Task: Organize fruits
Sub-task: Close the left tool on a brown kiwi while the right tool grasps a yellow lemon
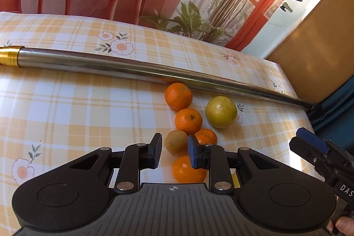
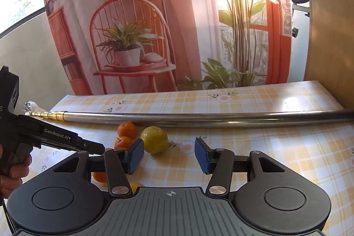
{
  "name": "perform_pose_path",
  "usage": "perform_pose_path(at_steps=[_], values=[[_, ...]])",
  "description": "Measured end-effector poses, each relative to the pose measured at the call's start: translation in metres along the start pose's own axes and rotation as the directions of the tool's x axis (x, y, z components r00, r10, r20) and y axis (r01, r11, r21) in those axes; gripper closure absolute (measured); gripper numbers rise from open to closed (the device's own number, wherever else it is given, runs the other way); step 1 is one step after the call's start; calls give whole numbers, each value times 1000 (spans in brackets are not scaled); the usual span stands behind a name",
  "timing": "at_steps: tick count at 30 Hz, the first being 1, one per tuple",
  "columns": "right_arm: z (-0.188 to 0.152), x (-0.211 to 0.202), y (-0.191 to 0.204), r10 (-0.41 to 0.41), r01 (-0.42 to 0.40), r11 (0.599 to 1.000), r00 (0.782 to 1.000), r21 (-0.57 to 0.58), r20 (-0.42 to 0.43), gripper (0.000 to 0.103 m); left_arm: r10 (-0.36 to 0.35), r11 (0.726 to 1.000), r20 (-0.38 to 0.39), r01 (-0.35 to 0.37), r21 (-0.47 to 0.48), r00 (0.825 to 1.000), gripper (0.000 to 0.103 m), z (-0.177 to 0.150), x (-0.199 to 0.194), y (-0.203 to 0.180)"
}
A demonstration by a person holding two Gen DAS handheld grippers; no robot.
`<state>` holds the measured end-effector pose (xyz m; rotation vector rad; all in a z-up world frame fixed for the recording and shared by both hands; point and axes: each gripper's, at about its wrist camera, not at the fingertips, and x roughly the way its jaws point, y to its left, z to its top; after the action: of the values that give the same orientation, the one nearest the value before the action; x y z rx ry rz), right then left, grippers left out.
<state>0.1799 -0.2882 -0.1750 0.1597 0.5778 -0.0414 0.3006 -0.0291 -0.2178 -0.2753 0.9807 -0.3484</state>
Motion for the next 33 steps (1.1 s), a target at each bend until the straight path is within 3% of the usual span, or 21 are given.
perform_pose_path(at_steps=[6,12,19,33], values=[[-3,5,-4,-3,3,1000,1000,13,-14,56,10,995,6,-10,101,1000,75,-2,11,-7],[-7,9,-6,-4,5,1000,999,27,-32,56,-25,991,-23,28,128,999,75,-2,19,-10],[-12,12,-5,15,-12,999,998,45,-66,56,-11,990,-12,13,142,1000,77,-7,23,-9],[-30,23,12,133,-117,987,979,107,-153,56,12,977,118,-37,208,993,77,-35,-36,-15]])
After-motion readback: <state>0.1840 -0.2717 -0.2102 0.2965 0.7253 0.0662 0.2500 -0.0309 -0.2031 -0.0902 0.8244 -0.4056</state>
